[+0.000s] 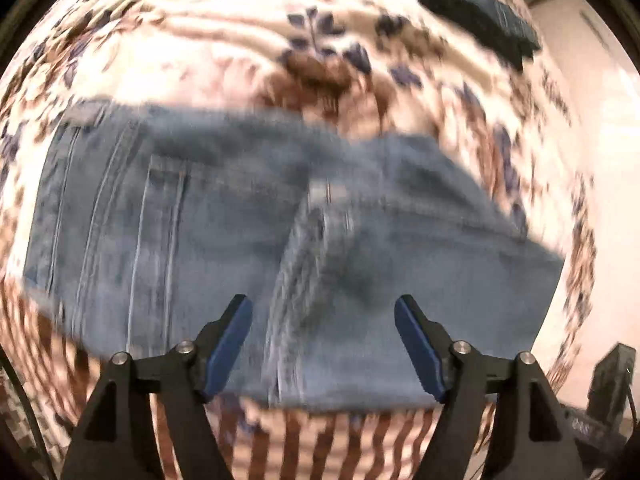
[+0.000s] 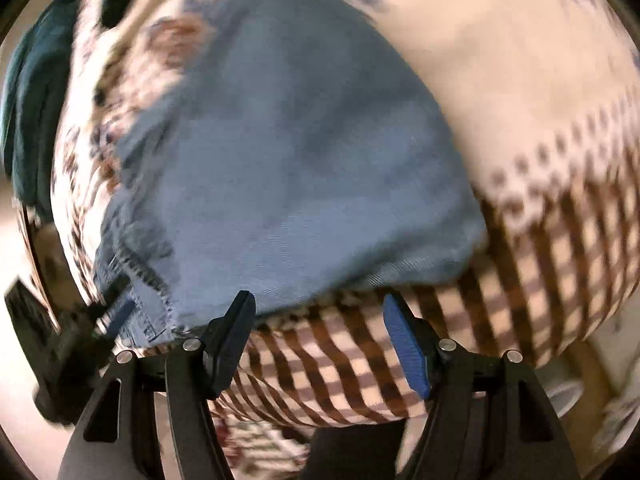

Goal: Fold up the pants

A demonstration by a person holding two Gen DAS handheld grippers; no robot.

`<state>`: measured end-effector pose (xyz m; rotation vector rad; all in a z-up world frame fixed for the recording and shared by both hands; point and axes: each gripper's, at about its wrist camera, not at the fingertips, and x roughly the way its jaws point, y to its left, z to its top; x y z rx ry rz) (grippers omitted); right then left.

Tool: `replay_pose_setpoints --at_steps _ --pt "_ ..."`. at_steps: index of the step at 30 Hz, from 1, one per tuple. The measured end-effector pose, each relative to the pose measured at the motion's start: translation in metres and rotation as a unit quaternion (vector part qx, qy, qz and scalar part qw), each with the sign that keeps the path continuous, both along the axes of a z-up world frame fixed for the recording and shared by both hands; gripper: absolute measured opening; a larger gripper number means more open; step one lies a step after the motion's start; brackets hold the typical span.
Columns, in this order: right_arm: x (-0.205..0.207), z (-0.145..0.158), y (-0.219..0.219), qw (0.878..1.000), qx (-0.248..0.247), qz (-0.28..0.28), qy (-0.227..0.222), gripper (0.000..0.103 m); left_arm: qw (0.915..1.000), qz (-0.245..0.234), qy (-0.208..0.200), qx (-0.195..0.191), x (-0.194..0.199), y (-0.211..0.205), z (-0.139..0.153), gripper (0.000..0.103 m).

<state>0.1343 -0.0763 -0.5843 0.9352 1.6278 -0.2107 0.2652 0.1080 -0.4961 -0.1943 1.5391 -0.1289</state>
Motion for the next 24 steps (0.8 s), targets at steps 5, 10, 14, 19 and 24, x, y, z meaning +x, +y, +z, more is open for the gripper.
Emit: replay_pose_setpoints --at_steps 5,10,14,19,24 --pt "0.074 0.026 0.01 0.996 -0.03 0.063 -0.061 0.069 0.9975 -0.024 0.06 -0.028 0.031 -0.008 -0.053 0.069" --pt "0.122 0.022 0.011 0.992 -0.058 0.079 -0.074 0.069 0.9978 -0.066 0.01 -0.001 0.03 0.0 -0.045 0.046" --pt "0.123 -0.005 0.012 0.991 -0.073 0.106 -0.045 0.069 0.9983 -0.056 -0.012 0.005 0.032 -0.001 -0.039 0.047" --pt "0.119 -0.026 0.017 0.992 -0.069 0.103 -0.022 0.069 0.9936 -0.07 -0.089 -0.009 0.028 -0.011 0.001 0.023" --pt "0.117 -0.027 0.021 0.992 -0.072 0.101 -0.019 0.069 0.9955 -0.051 -0.046 -0.065 0.047 0.005 -0.012 0.024"
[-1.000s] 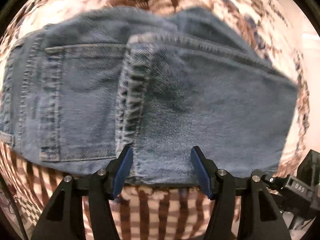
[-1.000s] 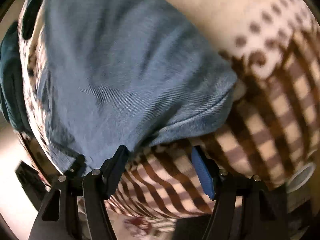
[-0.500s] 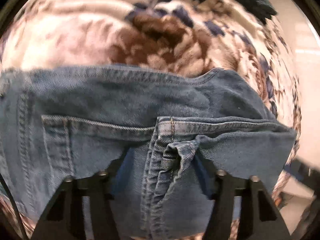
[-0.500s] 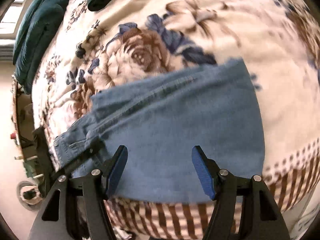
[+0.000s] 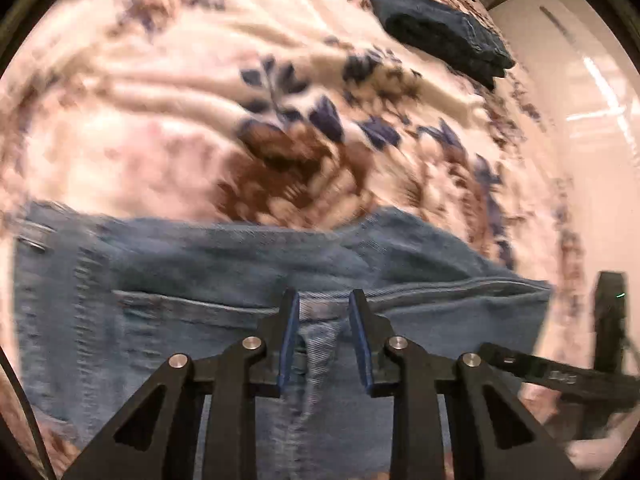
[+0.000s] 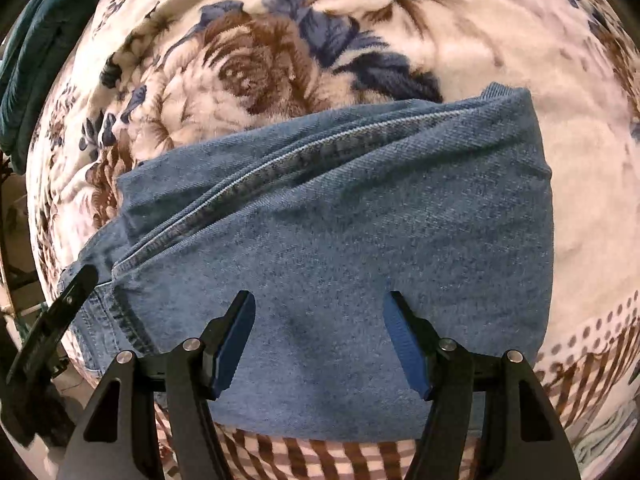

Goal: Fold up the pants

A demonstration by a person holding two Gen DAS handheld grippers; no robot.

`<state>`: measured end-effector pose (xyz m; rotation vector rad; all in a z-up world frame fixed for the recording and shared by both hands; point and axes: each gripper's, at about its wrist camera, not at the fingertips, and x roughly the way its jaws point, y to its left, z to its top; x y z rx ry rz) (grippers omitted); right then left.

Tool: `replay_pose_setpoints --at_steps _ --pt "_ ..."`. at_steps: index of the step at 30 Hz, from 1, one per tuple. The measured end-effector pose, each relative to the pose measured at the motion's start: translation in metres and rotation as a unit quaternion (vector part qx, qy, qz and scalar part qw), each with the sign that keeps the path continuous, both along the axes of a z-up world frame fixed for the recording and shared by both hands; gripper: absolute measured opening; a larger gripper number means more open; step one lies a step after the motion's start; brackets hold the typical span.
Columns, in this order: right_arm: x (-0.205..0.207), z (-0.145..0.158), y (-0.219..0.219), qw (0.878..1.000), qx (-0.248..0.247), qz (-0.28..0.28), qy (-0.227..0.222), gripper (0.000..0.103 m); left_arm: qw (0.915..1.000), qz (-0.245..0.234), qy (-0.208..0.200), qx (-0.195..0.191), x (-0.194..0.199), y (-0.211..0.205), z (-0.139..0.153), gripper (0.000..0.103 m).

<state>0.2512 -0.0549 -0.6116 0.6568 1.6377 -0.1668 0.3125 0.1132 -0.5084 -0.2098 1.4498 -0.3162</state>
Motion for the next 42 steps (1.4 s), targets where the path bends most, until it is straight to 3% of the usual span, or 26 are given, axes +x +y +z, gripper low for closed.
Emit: replay_pose_setpoints --at_steps 4,6,9,11,13,17,20,24,25,27,29,30,31,32,35,38,42 --pt "-0.003 0.0 0.0 1.0 0.006 -0.005 0.007 0.069 0.996 0.032 0.036 -0.076 -0.004 0.013 -0.005 0.056" --pt "-0.004 -0.002 0.0 1.0 0.006 -0.004 0.01 0.069 0.9952 0.032 0.048 -0.079 -0.006 0.005 -0.01 0.056" --pt "-0.005 -0.006 0.001 1.0 0.003 -0.003 0.014 0.069 0.9985 0.005 0.035 -0.042 -0.009 -0.008 -0.02 0.049" --pt "-0.005 -0.006 0.0 1.0 -0.001 -0.002 0.014 0.069 0.9996 -0.02 0.018 -0.006 -0.01 -0.017 -0.021 0.026" --pt "-0.006 -0.005 0.0 1.0 -0.005 -0.002 0.011 0.069 0.9995 -0.029 -0.01 -0.004 -0.011 -0.021 -0.012 0.02" --pt "-0.01 -0.001 -0.002 1.0 -0.01 -0.01 0.003 0.069 0.9969 -0.052 -0.059 0.011 -0.016 -0.036 0.01 0.018" --pt "-0.015 0.0 -0.01 1.0 -0.007 -0.017 0.005 0.069 0.9971 -0.045 -0.056 0.025 -0.009 -0.037 0.004 0.018" --pt "-0.018 0.0 -0.016 1.0 0.001 -0.019 0.007 0.069 0.9973 -0.037 -0.016 0.061 -0.001 -0.032 -0.029 0.022" --pt "-0.018 0.0 -0.017 1.0 0.001 -0.016 0.009 0.069 0.9974 -0.038 -0.008 0.061 0.0 -0.031 -0.032 0.024" --pt "-0.017 0.002 -0.018 1.0 0.001 -0.008 0.01 0.069 0.9977 -0.021 -0.004 0.064 0.0 -0.024 -0.025 0.04" --pt "-0.017 0.006 -0.016 1.0 -0.003 0.006 0.007 0.072 0.9981 -0.003 -0.003 0.061 -0.005 -0.015 -0.013 0.046" --pt "-0.019 0.008 -0.016 1.0 -0.005 0.012 0.004 0.079 0.9978 0.01 -0.006 0.065 -0.01 -0.008 -0.004 0.055" --pt "-0.021 0.011 -0.013 1.0 -0.019 0.023 0.003 0.097 0.997 0.02 -0.009 0.074 -0.015 0.0 0.002 0.075" --pt "-0.023 0.015 -0.01 0.999 -0.038 0.036 -0.001 0.098 0.9962 0.034 -0.016 0.079 -0.022 0.01 0.011 0.089" --pt "-0.028 0.025 0.005 0.992 -0.1 0.081 -0.009 0.098 0.9924 0.068 -0.018 0.1 -0.043 0.044 0.025 0.096" --pt "-0.034 0.033 0.02 0.987 -0.119 0.104 -0.017 0.098 0.9864 0.116 0.001 0.116 -0.063 0.087 0.027 0.097" --pt "-0.041 0.044 0.042 0.979 -0.148 0.138 -0.026 0.098 0.9718 0.219 0.03 0.081 -0.088 0.151 0.015 0.097"
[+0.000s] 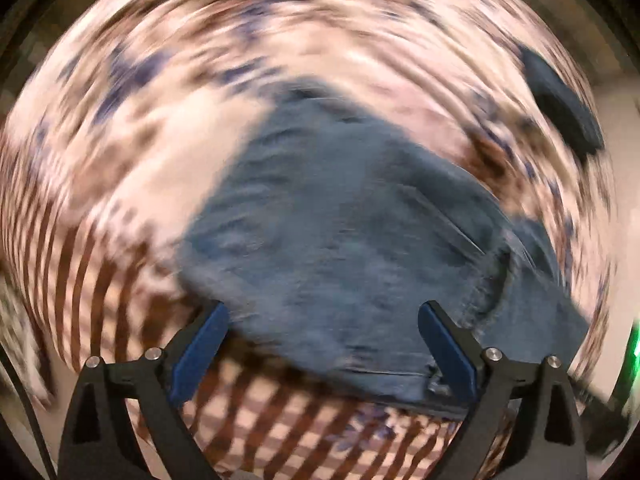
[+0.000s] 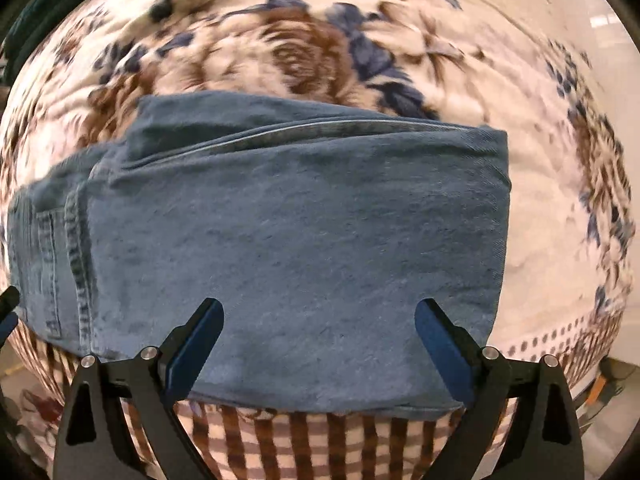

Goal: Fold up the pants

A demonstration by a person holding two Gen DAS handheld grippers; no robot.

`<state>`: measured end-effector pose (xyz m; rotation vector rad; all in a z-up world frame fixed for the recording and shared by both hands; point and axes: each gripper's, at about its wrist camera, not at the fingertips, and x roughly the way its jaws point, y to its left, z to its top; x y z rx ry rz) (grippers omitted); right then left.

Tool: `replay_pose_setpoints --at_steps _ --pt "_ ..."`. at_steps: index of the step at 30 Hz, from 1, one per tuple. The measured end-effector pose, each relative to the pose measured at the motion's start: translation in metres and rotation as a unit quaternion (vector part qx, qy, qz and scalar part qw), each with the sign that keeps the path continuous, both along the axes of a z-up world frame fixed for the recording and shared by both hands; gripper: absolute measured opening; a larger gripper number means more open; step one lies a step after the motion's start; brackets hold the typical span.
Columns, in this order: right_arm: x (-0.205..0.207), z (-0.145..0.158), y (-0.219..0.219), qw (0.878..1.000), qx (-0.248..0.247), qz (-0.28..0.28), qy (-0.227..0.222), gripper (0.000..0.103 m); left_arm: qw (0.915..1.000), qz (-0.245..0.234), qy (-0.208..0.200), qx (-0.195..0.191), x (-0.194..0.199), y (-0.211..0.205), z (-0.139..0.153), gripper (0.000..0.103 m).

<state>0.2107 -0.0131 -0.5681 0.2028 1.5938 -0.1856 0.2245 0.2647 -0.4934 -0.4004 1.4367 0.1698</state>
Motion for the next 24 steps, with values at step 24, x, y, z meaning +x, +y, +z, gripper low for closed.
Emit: replay_pose_setpoints --at_steps 24 --pt "0.033 -0.038 0.058 0.994 0.089 -0.004 0.063 0.099 0.8951 0.335 -0.1 -0.277 -0.023 0.078 -0.096 0.082"
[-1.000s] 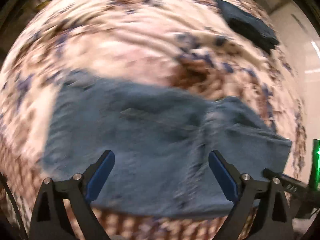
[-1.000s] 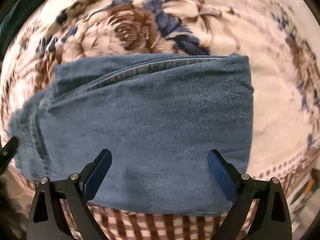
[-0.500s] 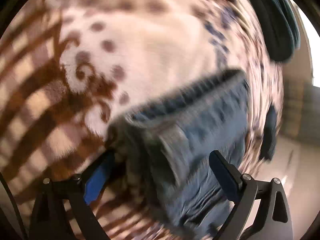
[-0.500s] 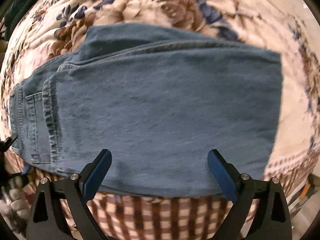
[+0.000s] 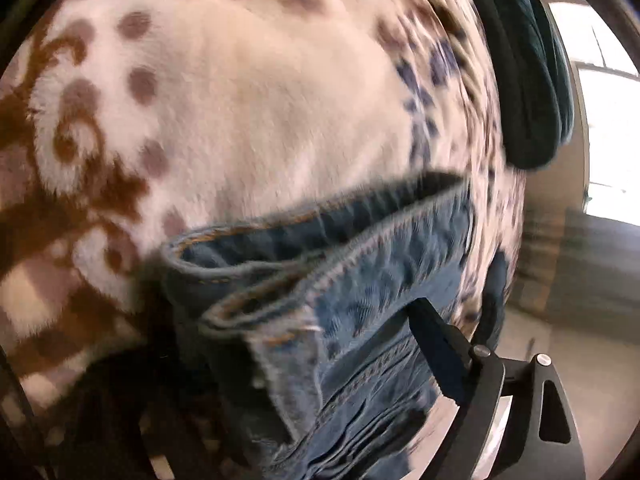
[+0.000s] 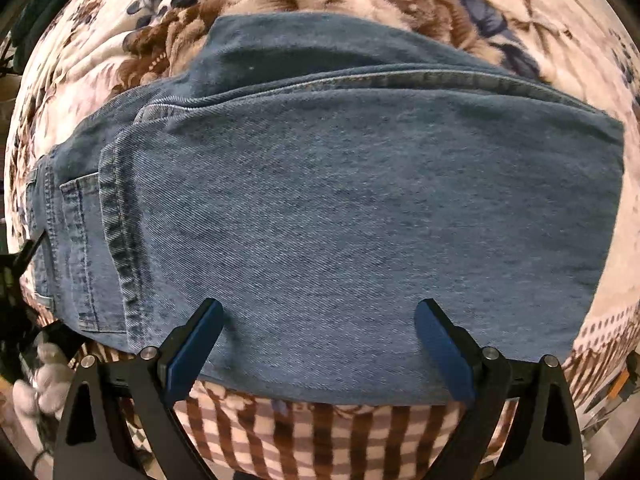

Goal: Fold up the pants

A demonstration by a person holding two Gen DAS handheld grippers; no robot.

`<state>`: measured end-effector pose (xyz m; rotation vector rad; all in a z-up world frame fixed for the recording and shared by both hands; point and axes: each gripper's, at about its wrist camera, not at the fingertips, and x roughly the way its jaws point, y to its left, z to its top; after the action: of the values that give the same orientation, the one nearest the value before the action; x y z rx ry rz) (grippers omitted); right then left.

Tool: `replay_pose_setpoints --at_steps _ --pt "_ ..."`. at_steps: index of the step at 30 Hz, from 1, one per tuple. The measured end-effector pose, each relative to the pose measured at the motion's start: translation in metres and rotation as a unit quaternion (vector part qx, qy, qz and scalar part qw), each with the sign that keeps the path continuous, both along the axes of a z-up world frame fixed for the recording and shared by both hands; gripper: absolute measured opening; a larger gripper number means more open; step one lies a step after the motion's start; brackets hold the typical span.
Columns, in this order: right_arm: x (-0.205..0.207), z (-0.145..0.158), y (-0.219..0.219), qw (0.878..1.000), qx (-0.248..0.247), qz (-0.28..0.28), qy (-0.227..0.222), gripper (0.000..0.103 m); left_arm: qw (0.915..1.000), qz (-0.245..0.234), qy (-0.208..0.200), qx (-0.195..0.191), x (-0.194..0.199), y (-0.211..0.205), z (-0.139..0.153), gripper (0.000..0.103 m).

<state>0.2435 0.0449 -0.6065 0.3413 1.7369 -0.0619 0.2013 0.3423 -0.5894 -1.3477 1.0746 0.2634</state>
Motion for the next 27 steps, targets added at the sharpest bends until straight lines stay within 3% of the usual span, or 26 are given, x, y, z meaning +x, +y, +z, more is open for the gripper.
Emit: replay_pose_setpoints --at_steps 2,4,5,10,13,15,17,20,24,27 --pt "0.002 -0.005 -0.001 1.0 -0.002 -0.001 0.002 0.099 0.9999 0.002 -0.009 0.012 0.001 -0.006 0.011 0.053" --pt "0.003 -0.008 -0.005 1.0 -0.012 0.0 -0.002 0.099 0.9994 -0.012 -0.015 0.028 0.003 -0.013 0.027 0.033" --pt "0.005 -0.012 -0.006 1.0 -0.016 0.0 -0.003 0.099 0.999 -0.014 -0.026 0.034 0.004 -0.018 0.037 0.028" --pt "0.001 -0.016 -0.021 1.0 -0.015 -0.01 -0.007 0.099 0.9917 -0.065 -0.055 0.096 0.016 -0.043 0.073 0.028" --pt "-0.003 -0.015 -0.033 1.0 -0.006 -0.017 -0.007 0.099 0.9926 -0.075 -0.023 0.093 0.033 -0.04 0.043 0.043" --pt "-0.005 -0.012 -0.04 1.0 0.004 -0.021 -0.007 0.099 0.9972 -0.05 0.001 0.056 0.032 -0.026 0.015 0.043" --pt "-0.002 -0.009 -0.055 1.0 0.011 -0.021 -0.011 0.099 0.9992 -0.024 -0.008 0.032 0.029 -0.016 0.007 0.037" --pt "-0.006 -0.004 -0.081 1.0 0.012 -0.017 -0.018 0.099 0.9945 -0.052 -0.039 0.082 0.025 -0.03 0.039 0.022" --pt "-0.024 -0.009 -0.116 0.999 0.019 -0.032 -0.024 0.099 0.9749 -0.117 -0.104 0.159 0.025 -0.079 0.107 0.021" --pt "-0.03 -0.011 -0.144 0.998 0.026 -0.046 -0.03 0.099 0.9582 -0.159 -0.145 0.189 0.017 -0.125 0.15 0.021"
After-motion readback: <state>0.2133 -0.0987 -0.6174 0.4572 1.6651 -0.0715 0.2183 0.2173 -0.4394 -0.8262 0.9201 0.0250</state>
